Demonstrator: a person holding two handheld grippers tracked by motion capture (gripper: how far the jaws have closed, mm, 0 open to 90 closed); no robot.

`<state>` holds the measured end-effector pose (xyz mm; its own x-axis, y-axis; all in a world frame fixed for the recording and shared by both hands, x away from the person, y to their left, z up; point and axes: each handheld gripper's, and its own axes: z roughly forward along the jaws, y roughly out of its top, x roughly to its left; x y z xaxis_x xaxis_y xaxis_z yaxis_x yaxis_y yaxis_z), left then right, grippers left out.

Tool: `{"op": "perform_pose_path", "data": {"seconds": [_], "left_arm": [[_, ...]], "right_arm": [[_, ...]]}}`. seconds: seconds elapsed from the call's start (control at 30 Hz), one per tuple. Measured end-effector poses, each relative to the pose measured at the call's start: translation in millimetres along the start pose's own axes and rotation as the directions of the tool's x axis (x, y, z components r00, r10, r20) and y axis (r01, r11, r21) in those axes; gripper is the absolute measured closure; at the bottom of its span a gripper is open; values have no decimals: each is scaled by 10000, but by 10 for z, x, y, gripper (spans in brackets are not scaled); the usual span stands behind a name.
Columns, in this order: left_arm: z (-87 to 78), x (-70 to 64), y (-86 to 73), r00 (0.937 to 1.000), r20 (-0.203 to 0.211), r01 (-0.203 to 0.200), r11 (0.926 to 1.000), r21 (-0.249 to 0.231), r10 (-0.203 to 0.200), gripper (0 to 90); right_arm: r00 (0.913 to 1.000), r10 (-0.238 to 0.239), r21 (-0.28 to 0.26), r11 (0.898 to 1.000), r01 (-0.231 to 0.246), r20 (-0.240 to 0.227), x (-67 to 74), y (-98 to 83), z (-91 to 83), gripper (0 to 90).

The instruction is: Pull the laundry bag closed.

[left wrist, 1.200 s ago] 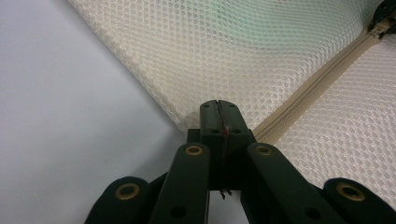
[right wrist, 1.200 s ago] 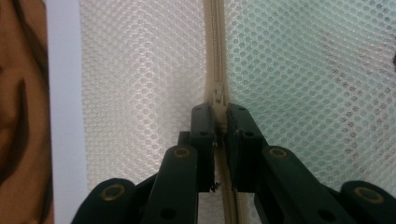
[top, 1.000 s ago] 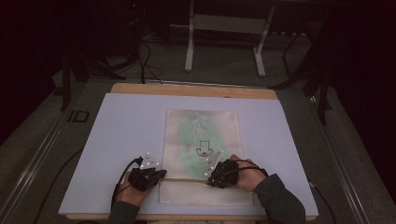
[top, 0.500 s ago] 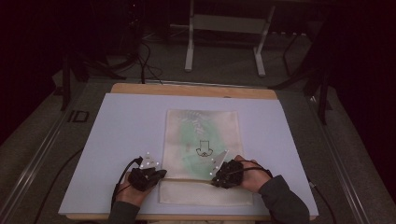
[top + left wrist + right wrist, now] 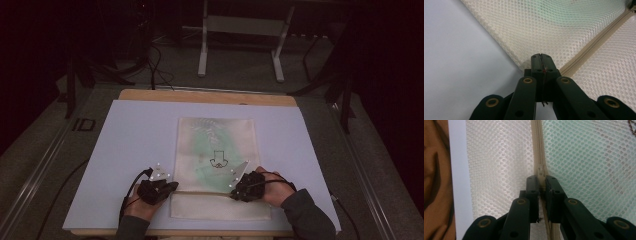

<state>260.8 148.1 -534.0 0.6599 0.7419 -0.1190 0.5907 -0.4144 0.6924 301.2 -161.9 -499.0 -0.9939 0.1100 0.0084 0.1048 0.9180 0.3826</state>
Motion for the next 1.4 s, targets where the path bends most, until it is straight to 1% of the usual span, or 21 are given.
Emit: {"op": "perform_pose_path", "data": {"seconds": [0.5,0.67,0.8,0.97,1.0,1.1,1.2,1.4], "left_arm": [[-1,-4,2,10000,-29,-19,10000,22,19,894],[-1,0,2,10000,-10,-21,10000,28,21,894],[-1,-1,2,10000,-18,-30,10000,31,30,894],[0,0,2,10000,-4,-9,10000,23,9,894],[0,1,2,10000,-2,-7,10000,22,7,894],[0,-1,2,10000,-11,-6,10000,23,6,894],[0,-1,2,10000,-8,-6,10000,21,6,894],[-1,0,2,10000,-3,-30,10000,31,30,894]], "right_arm": [[9999,128,-4,9999,-128,18,-12,-84,-28,825],[9998,169,-131,9998,-170,-38,-24,-122,-38,825],[9998,220,-28,9998,-219,35,-21,-134,-54,825],[9997,246,-119,9996,-246,43,-34,-171,-83,824],[9997,245,-51,9997,-245,70,-35,-175,-85,825],[9997,259,-127,9996,-258,36,-41,-188,-87,825],[9994,331,-55,9994,-330,55,-44,-200,-95,825],[9994,357,-159,9992,-357,37,-54,-232,-114,824]]}}
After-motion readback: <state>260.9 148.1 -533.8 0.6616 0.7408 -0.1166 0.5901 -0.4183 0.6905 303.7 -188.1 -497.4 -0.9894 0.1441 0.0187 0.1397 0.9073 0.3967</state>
